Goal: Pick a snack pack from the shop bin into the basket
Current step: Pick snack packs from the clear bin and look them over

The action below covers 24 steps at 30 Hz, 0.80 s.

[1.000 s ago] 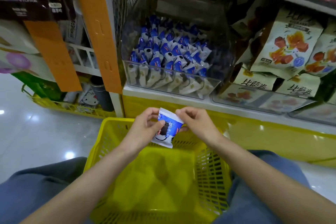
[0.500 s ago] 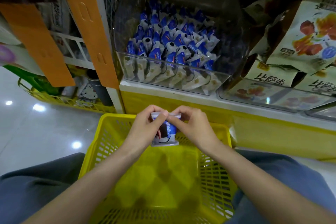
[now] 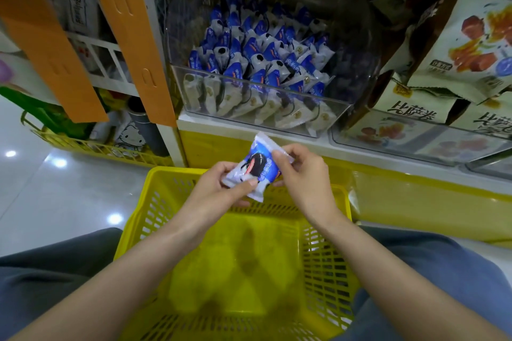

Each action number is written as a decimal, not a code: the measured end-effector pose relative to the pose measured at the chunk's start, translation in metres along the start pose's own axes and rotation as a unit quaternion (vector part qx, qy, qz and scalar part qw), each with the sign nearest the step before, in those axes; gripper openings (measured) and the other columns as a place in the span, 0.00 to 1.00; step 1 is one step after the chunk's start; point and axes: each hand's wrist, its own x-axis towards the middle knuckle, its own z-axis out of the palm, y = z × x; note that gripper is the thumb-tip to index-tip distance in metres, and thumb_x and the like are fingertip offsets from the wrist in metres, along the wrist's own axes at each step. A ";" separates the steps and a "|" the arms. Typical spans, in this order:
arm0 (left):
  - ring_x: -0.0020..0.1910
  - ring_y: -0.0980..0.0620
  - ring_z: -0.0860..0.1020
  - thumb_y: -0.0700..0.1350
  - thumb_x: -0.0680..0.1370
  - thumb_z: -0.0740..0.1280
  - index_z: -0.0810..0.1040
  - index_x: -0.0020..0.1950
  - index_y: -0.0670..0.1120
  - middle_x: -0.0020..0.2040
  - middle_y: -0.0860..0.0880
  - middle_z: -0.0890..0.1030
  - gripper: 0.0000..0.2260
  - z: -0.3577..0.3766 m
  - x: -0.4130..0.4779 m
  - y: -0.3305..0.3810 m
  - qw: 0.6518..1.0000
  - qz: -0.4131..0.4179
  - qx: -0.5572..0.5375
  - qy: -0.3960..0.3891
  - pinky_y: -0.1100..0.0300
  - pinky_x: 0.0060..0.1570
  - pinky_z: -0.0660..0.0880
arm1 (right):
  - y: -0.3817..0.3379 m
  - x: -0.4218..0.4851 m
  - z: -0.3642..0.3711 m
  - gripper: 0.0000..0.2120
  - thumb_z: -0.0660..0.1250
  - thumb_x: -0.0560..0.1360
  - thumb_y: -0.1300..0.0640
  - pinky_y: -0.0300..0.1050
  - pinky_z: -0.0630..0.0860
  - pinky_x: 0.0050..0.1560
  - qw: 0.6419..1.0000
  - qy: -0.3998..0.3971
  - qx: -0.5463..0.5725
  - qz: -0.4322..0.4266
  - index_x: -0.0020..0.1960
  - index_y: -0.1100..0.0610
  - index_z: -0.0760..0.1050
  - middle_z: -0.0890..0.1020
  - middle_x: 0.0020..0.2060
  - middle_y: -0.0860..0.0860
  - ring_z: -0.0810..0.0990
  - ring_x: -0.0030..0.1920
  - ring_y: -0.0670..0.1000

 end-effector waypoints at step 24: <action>0.35 0.61 0.77 0.38 0.76 0.65 0.77 0.39 0.46 0.36 0.50 0.80 0.08 -0.023 -0.006 -0.013 0.975 0.140 0.171 0.020 0.65 0.39 0.74 | 0.012 -0.029 0.019 0.09 0.67 0.74 0.60 0.49 0.73 0.38 0.988 -0.154 0.020 -0.003 0.40 0.50 0.70 0.81 0.39 0.56 0.77 0.35 0.49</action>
